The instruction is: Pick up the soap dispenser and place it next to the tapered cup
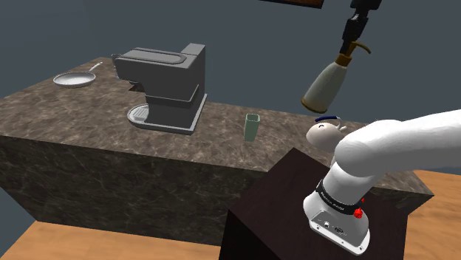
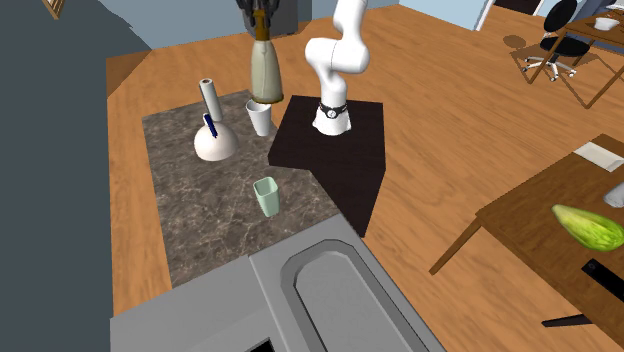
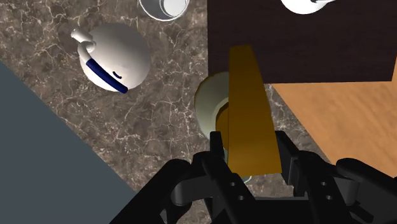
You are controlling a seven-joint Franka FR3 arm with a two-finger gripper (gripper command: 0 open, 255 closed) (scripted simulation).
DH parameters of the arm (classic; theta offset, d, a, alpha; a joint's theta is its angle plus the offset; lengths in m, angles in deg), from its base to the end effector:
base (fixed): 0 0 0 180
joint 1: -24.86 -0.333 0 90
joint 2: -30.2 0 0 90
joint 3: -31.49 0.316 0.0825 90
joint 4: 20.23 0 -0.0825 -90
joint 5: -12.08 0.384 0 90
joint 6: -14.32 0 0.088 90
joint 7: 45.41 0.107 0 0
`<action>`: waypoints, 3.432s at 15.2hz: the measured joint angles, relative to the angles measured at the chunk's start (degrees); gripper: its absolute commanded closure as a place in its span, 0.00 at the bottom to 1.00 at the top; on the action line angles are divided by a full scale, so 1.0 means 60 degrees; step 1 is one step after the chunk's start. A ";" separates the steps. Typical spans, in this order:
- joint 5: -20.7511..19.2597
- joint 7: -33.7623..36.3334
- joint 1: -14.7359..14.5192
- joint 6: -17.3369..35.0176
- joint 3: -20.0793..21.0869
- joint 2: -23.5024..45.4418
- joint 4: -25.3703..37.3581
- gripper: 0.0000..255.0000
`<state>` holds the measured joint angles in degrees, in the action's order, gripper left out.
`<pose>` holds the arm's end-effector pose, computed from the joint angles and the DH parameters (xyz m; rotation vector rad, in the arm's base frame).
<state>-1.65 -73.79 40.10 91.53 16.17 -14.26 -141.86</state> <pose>0.2167 -0.2096 0.6621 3.1082 -0.0200 -0.0646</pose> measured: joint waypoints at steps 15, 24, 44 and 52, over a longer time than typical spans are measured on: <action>-0.2428 -0.3276 0.0794 -0.0948 -0.2506 -0.1430 0.0465 1.00; -0.3843 -0.5397 0.0738 -0.1196 -0.4251 -0.1368 0.1833 1.00; -0.5201 -0.6237 0.0868 0.0039 -0.5918 -0.2099 0.0824 1.00; -0.5636 -0.6028 0.1118 0.0720 -0.6325 -0.2562 -0.0250 1.00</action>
<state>-35.46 -109.95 46.81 95.85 -21.78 -29.63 -143.37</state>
